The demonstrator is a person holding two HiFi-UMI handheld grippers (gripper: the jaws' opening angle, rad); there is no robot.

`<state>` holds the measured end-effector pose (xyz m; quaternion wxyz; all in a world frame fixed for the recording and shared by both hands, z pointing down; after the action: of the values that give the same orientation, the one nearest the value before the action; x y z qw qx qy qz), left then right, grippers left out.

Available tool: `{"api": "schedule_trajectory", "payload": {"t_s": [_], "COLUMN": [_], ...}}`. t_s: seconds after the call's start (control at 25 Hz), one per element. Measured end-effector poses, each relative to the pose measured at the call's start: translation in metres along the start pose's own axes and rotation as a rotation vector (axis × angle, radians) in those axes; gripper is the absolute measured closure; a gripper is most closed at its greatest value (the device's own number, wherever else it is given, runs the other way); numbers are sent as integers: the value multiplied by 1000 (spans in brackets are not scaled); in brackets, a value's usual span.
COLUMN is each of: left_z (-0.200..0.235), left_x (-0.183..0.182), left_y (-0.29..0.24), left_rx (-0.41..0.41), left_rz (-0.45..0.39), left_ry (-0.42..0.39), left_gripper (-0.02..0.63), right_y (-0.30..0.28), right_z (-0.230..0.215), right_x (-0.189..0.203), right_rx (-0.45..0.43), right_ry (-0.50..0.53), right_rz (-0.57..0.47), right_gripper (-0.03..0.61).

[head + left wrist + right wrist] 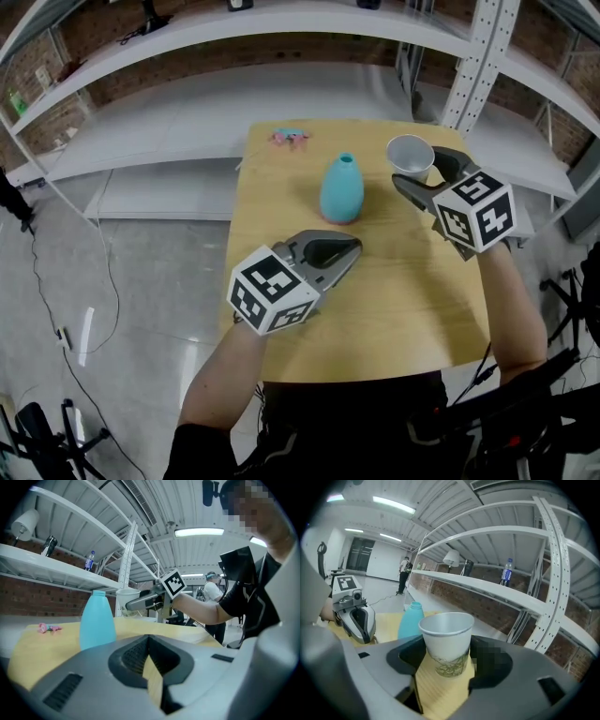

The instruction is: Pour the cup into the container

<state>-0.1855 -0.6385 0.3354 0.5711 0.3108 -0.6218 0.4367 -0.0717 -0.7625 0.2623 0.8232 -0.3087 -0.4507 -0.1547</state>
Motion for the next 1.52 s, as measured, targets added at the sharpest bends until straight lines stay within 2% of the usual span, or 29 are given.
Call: {"api": "schedule_trajectory", "payload": {"t_s": [0.28,0.88,1.52], "left_z": [-3,-5,-5], "left_x": [1,0,-1], "left_y": [2,2,0], "left_rx": [4,31,37], "left_rz": [-4,-13,-12], "left_ry": [-1,-8,-8], "left_gripper": [612,612,612], "right_y": [-6,-17,-21], "right_z": [10,34,35], "right_x": [-27,-55,-65], "right_rx": [54,101,181], "right_ry": [183,466,684], "right_rz": [22,74,118], "right_gripper": [282,282,282]}}
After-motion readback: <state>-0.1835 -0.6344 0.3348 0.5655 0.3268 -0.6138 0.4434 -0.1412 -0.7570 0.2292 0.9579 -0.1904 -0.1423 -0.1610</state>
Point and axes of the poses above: the fingertips, and each gripper's own axes: y backward along the fingers, z to its left, x out of its underside, the point moved 4 cm from there along y, backward along the fingers, and after that the axes turned 7 degrees about x, right-handed, at the moved point
